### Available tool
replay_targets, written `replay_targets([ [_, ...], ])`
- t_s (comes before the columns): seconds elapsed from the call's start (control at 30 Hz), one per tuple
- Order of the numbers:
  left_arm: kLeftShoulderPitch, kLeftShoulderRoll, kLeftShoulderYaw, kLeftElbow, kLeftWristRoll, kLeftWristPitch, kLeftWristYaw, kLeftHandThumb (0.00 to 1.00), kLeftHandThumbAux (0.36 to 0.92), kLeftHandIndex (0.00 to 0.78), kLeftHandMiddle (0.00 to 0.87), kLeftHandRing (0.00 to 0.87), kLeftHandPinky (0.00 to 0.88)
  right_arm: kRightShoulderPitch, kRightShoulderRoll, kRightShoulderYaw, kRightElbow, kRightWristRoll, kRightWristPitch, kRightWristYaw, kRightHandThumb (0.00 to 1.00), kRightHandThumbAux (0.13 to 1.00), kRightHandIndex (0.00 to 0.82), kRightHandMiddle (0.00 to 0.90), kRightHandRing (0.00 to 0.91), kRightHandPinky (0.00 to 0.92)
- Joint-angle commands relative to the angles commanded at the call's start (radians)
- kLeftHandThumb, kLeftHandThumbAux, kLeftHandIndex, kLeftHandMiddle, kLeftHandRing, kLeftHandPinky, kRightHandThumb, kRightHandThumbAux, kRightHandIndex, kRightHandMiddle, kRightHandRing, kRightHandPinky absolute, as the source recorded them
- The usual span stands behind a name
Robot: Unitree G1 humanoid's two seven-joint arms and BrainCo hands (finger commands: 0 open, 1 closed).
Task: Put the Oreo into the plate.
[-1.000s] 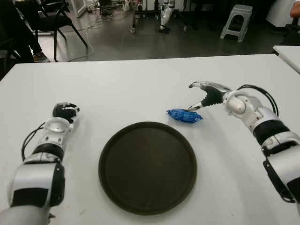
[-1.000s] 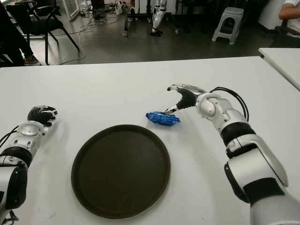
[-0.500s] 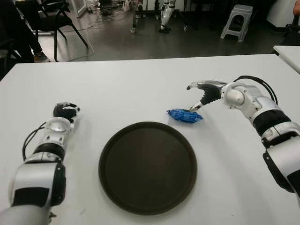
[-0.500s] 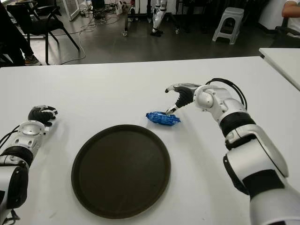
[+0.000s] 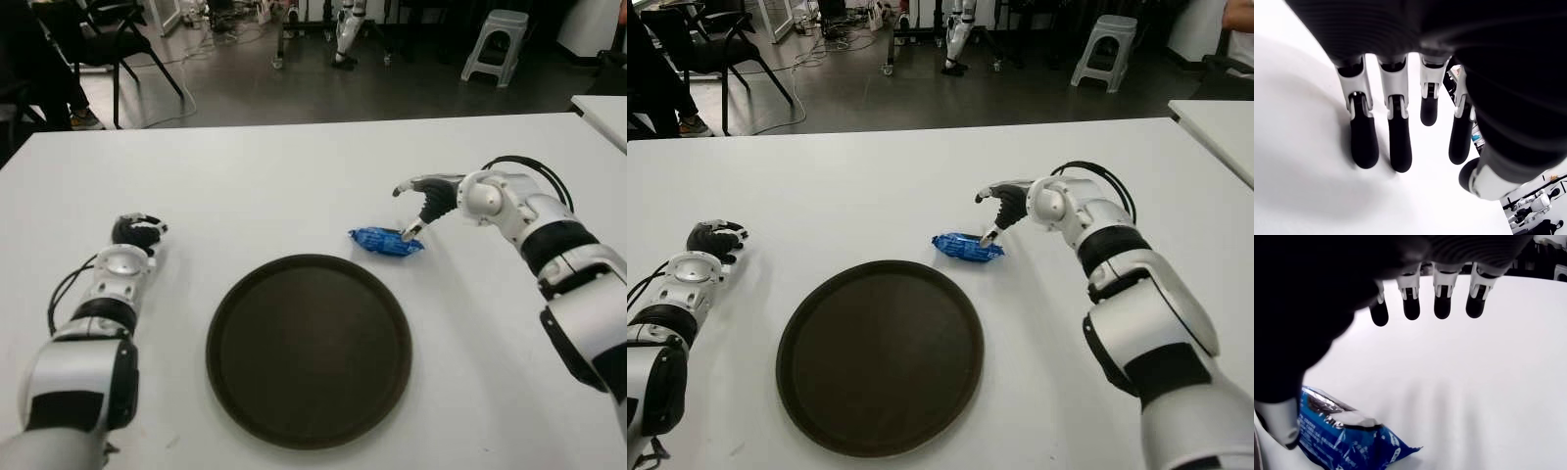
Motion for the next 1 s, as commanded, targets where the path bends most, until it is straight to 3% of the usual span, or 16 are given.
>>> replay_targets([
  [0.47, 0.000, -0.005, 0.002, 0.002, 0.000, -0.001, 0.010, 0.675, 0.724, 0.398, 0.152, 0.168, 0.187, -0.046, 0.026, 0.037, 0.040, -0.025, 0.059, 0.025, 0.000, 0.583, 0.000, 0.000, 0.000, 0.015],
  [1.0, -0.008, -0.008, -0.009, 0.003, 0.009, 0.013, 0.001, 0.671, 0.726, 0.397, 0.129, 0.146, 0.157, -0.056, 0.049, 0.059, 0.074, -0.042, 0.071, 0.001, 0.000, 0.634, 0.000, 0.008, 0.000, 0.000],
])
